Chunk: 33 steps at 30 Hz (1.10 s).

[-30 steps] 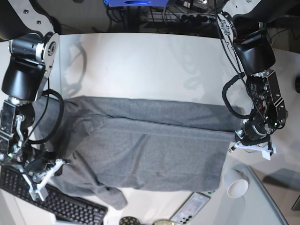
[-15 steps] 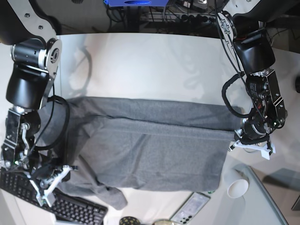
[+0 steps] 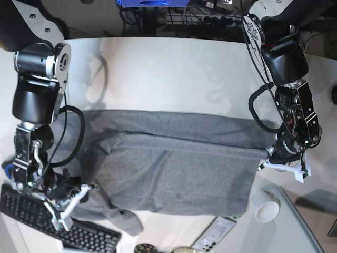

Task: Layout the t-shirt on the table in an organized manner, then fold the t-shirt properly
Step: 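Drag the held shirt edge toward the hem with both grippers, then open both grippers and raise them back toward the collar edge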

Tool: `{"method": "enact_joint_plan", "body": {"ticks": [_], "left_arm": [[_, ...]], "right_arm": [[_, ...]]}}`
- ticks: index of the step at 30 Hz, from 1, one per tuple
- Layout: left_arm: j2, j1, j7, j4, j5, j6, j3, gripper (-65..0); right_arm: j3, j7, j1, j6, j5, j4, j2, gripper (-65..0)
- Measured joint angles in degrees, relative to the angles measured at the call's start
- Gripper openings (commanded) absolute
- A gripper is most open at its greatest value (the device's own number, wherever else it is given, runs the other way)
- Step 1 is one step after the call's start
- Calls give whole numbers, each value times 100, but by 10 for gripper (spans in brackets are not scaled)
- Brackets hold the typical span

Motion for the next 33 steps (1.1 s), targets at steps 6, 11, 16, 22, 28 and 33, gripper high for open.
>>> {"method": "enact_joint_plan", "body": {"ticks": [6, 11, 16, 22, 28, 33], "left_arm": [[-7, -315, -433, -1019, 39, 2, -2, -650], [2, -435, -887, -1443, 22, 2, 0, -650], [-37, -415, -1344, -1510, 22, 24, 671, -650], [35, -437, -1462, -1510, -44, -59, 645, -596], [-31, -603, -1541, -1506, -17, 4, 98, -146], [13, -468, -1432, -1086, -35, -20, -70, -48]], "right_arm": [[17, 243, 0, -28, 9, -223, -22, -644], [17, 295, 4, -28, 4, -223, -7, -644], [17, 297, 4, -28, 11, -221, -13, -633], [20, 289, -13, -28, 2, -221, 7, -462], [750, 295, -175, -20, 15, 52, -37, -254], [1113, 201, -623, -20, 7, 901, 0, -246]]}}
